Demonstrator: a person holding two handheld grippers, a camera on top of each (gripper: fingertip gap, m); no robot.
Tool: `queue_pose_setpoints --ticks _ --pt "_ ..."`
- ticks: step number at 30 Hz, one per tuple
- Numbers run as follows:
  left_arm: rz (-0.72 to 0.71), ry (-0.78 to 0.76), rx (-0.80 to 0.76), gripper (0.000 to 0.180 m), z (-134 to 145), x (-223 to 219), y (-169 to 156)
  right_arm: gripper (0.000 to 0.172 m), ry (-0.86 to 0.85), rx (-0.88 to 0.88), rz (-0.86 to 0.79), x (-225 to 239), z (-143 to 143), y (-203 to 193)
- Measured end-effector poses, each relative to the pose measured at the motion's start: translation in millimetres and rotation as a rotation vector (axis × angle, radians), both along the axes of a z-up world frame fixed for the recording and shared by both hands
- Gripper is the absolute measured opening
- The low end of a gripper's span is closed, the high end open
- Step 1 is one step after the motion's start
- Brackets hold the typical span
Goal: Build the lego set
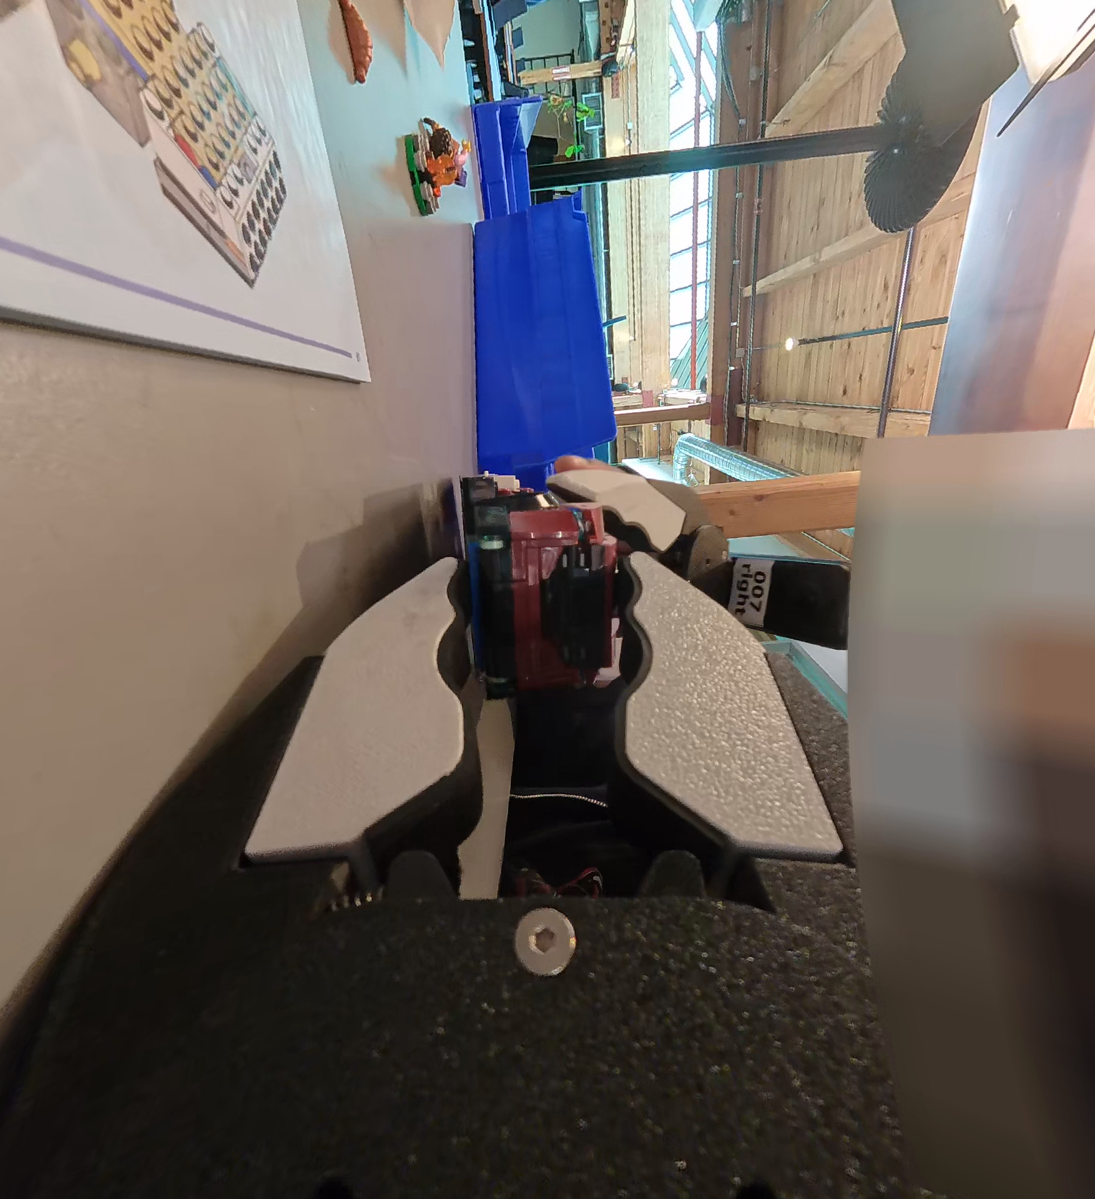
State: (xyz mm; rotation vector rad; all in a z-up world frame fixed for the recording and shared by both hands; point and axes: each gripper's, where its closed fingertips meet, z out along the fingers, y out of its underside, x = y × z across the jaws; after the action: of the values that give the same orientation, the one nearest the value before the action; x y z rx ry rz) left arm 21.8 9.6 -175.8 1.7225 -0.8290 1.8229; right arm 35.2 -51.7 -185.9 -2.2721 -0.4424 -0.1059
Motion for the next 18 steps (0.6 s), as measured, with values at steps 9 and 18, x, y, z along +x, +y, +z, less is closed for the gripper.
queue_pose_setpoints --ticks 9,18 --pt "-0.025 0.002 0.002 0.043 -0.3 -3.0 -3.2 0.072 -0.039 -0.154 0.100 -11.5 -27.4 39.9" --pt "-0.066 -0.013 0.011 0.044 1.2 -4.7 -9.7 0.072 -0.030 -0.109 0.140 -11.8 -25.4 35.2"
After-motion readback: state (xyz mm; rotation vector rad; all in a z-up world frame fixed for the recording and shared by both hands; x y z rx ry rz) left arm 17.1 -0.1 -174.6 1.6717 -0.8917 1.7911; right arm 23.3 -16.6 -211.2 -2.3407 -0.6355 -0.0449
